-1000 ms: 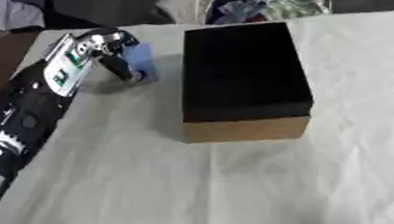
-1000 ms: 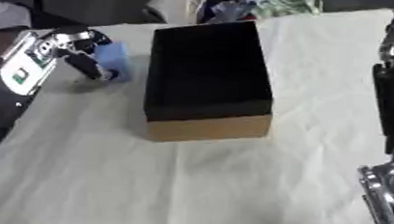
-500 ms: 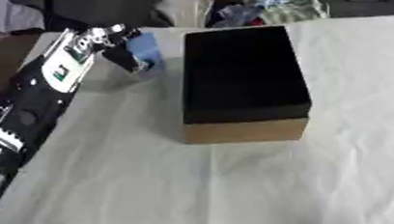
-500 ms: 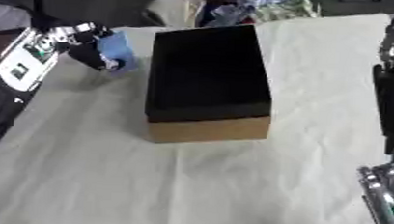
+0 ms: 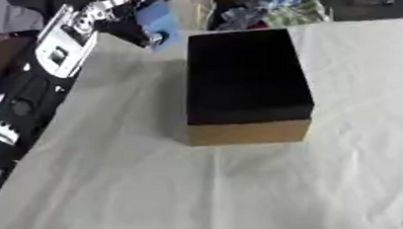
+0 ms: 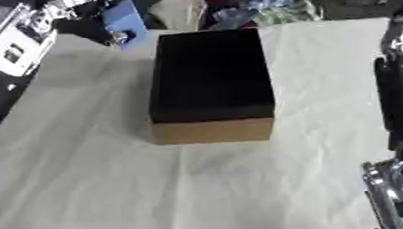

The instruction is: Pick up objects on the table and place them in the box.

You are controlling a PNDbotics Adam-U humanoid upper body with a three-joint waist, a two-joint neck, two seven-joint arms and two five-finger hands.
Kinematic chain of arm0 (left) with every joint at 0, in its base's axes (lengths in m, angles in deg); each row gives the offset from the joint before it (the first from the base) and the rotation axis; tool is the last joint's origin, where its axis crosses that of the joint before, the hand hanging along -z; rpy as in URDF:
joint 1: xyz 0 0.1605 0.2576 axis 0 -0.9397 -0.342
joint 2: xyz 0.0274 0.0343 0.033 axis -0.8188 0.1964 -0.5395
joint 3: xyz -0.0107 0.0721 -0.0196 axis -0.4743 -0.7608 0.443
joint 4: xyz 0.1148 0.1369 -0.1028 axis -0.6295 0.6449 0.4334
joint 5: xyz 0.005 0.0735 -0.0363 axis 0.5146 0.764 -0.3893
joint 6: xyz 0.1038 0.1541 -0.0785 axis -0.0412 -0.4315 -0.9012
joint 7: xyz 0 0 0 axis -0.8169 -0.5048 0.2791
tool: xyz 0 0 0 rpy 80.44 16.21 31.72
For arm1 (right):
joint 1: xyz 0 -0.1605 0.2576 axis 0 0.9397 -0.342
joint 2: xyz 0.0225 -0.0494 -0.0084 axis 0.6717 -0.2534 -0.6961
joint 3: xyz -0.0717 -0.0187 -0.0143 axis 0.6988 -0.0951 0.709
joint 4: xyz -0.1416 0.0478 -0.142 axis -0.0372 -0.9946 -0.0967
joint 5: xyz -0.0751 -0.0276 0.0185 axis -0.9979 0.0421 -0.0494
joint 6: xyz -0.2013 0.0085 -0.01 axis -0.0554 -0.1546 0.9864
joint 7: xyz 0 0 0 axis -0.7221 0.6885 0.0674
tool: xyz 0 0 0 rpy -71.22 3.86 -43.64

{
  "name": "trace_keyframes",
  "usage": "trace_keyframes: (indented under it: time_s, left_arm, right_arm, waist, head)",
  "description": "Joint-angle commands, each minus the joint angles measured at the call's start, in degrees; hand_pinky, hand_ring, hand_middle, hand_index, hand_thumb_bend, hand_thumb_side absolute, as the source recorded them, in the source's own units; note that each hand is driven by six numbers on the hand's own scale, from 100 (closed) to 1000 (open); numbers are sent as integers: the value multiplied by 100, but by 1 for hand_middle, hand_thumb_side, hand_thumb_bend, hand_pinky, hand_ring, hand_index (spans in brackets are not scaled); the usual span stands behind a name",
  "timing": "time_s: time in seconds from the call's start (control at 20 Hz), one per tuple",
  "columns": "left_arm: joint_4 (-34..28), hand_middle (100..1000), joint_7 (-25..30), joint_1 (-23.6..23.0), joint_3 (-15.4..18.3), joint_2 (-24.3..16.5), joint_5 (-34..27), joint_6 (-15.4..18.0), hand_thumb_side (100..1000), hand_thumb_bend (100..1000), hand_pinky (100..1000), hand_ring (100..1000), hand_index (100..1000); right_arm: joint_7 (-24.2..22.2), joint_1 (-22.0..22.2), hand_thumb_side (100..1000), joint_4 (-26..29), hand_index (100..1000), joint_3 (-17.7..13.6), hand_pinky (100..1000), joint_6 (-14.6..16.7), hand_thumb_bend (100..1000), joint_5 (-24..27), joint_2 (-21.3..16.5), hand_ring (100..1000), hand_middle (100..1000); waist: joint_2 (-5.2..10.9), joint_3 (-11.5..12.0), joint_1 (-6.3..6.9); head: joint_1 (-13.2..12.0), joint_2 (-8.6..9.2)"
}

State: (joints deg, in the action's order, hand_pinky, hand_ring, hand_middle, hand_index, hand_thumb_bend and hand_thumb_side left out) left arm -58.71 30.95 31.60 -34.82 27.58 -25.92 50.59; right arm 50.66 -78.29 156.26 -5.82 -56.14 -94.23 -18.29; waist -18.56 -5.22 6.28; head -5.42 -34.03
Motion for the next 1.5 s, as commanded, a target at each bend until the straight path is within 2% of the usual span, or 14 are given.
trace_keyframes:
  time_s: [0.05, 0.35, 0.65, 0.8, 0.95, 1.1, 1.2, 1.3, 1.35, 1.5]
  left_arm:
    - [-467, 479, -207, 141, -91, -94, -131, -59, 276, 100, 881, 662, 633]
    - [-950, 487, -359, 196, -251, 132, -750, -323, 351, 100, 916, 676, 646]
    - [-946, 492, -532, 205, -465, 518, -875, -438, 246, 100, 921, 680, 652]
    - [-930, 490, -523, 143, -589, 738, -732, -480, 182, 100, 916, 680, 650]
    - [-921, 509, -473, 58, -716, 845, -469, -495, 105, 100, 895, 629, 653]
    - [-876, 541, -350, -36, -828, 879, -202, -444, 100, 100, 896, 623, 678]
    - [-856, 583, -248, -87, -875, 889, -61, -399, 100, 100, 917, 673, 722]
    - [-832, 664, -126, -127, -912, 886, 103, -344, 100, 202, 948, 752, 796]
    - [-819, 730, -56, -142, -920, 888, 185, -312, 100, 284, 977, 805, 853]
    - [-804, 826, 203, -169, -969, 878, 520, -166, 119, 523, 1000, 891, 944]
  right_arm:
    - [-27, -58, 581, 91, 812, -37, 741, 8, 100, -32, -18, 644, 597]
    - [-38, -81, 584, 91, 812, -33, 742, 35, 100, -46, 13, 645, 597]
    - [-25, -115, 582, 91, 812, -42, 742, 45, 100, -50, 18, 646, 597]
    - [-5, -115, 583, 91, 812, -51, 742, 53, 100, -53, 26, 646, 597]
    - [19, -117, 583, 91, 811, -56, 742, 65, 100, -60, 34, 646, 596]
    - [40, -111, 583, 91, 811, -72, 742, 76, 100, -79, 41, 647, 596]
    - [40, -113, 584, 91, 811, -71, 743, 83, 100, -88, 50, 647, 597]
    - [39, -112, 584, 91, 811, -76, 743, 91, 100, -97, 57, 648, 597]
    - [40, -111, 584, 91, 811, -77, 743, 93, 100, -98, 61, 648, 597]
    - [35, -109, 585, 91, 811, -76, 743, 100, 100, -104, 75, 648, 597]
  waist:
    - [157, 11, -39]
    - [149, -7, -31]
    - [115, -42, -35]
    - [112, -29, -34]
    - [116, -19, -34]
    - [126, -6, -34]
    - [133, 3, -35]
    - [142, 15, -36]
    - [145, 20, -36]
    - [155, 30, -35]
  head:
    - [18, -21]
    - [31, -25]
    - [5, -11]
    - [2, -17]
    - [4, -23]
    - [37, -15]
    - [55, -16]
    - [63, -12]
    - [64, -9]
    - [67, -12]
